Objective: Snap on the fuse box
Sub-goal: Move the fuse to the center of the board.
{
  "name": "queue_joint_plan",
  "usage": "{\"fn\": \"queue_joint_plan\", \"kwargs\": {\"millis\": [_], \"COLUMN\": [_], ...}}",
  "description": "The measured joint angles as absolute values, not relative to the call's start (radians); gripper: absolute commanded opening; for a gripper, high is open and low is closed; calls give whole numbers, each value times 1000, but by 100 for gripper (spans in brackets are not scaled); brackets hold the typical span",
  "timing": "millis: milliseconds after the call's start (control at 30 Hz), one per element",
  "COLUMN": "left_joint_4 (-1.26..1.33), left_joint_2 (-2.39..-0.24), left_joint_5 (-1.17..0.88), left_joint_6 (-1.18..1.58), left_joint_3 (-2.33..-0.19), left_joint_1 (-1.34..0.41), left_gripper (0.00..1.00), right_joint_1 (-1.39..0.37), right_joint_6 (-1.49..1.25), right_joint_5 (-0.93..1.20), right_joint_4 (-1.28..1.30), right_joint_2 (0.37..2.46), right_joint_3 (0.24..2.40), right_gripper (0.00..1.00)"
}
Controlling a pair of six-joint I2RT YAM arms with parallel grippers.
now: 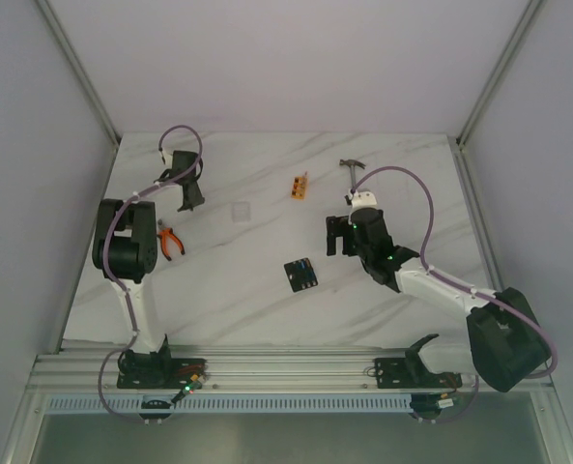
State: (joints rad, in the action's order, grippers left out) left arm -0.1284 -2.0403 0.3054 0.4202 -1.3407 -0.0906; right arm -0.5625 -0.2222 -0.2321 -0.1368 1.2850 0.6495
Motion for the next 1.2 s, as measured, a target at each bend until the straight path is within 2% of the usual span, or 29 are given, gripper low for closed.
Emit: {"fn": "queue_joint_plan", "kwargs": {"millis": [233,433,667,1000,1200], "left_joint_4": [-160,-190,-212,-278,-297], "left_joint_2": [-2037,-2018,-1953,-1723,-1658], "left_joint_5": [274,270,267,248,226], "left_joint_6": [425,428,448,547,620], "left_joint_3": [-1347,-1333,-1253,-1013,-948], "left_joint_1": [-91,-96,-150,-332,-460], "left_gripper": [31,30,30,31,37], "right_joint_1": [-562,-562,-561,-558,-558], "right_joint_6": [-223,-223,-223,-223,-223], "right_joint_5": [-231,-223,-213,-173,-134], "right_joint_4": [-143,-149,-150,-149,-149], "right_joint_2": [1286,1295,1296,1279,1272], "right_joint_3": [649,649,645,630,630], "right_gripper": [100,100,100,100,100]}}
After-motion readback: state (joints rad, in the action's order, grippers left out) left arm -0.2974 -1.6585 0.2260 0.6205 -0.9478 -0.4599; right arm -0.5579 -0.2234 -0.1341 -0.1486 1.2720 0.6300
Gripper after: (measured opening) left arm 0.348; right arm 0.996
